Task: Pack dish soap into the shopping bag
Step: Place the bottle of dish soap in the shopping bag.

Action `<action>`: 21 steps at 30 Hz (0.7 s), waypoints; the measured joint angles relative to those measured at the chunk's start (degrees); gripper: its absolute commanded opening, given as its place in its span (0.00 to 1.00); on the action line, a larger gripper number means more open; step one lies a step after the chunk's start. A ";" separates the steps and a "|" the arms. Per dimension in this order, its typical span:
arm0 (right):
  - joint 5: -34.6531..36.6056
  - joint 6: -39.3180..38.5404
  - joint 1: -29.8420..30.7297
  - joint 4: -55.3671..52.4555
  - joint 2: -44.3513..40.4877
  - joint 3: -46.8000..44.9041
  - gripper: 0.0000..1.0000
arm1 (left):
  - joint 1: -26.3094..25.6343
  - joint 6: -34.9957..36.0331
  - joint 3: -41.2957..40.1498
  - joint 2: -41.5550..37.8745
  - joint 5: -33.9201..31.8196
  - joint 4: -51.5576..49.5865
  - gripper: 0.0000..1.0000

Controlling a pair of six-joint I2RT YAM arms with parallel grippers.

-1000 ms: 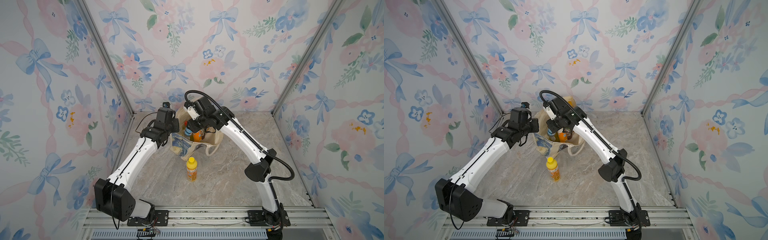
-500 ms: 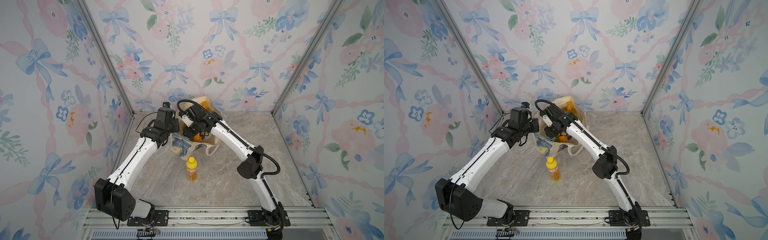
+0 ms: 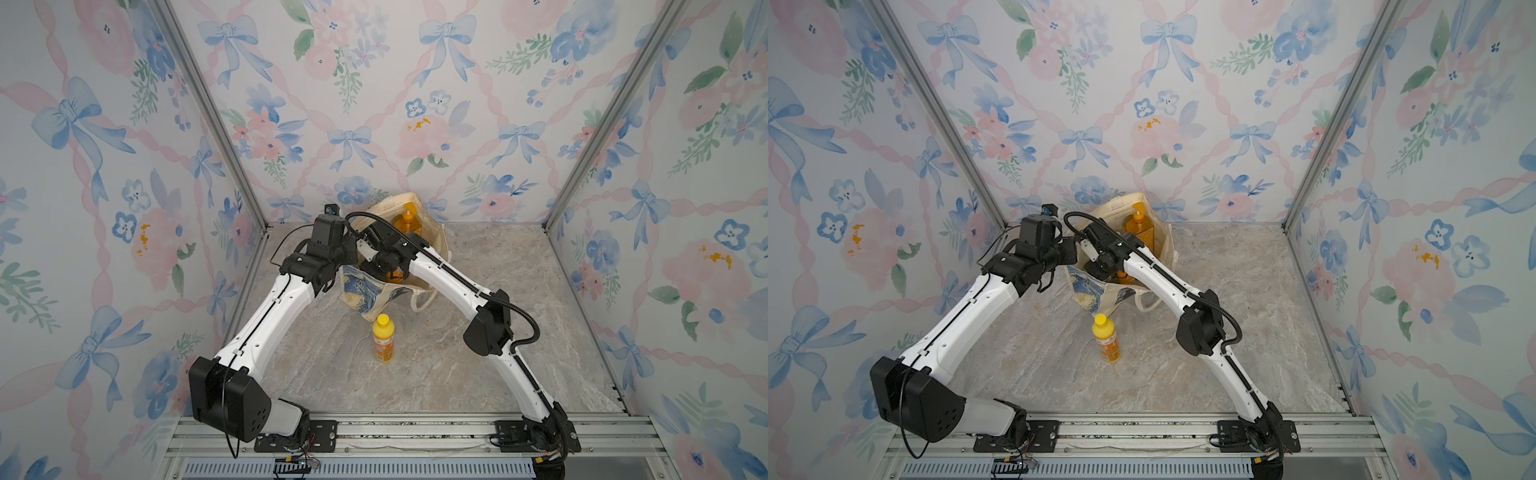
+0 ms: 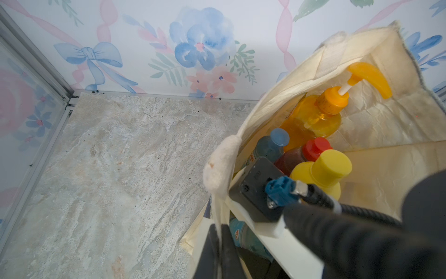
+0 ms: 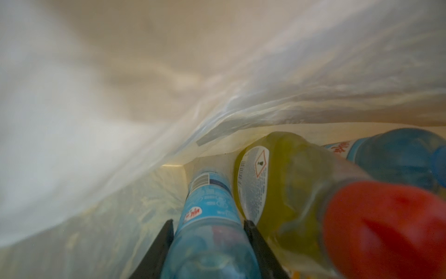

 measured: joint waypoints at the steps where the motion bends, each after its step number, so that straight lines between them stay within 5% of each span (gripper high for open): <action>1: 0.04 0.00 0.07 0.31 0.15 0.04 0.01 | 0.00 0.00 0.00 0.00 0.00 0.00 0.00; 21: 2.86 2.23 1.20 5.60 3.65 -1.16 0.20 | 0.00 -0.17 -0.81 -0.02 -0.04 1.49 0.00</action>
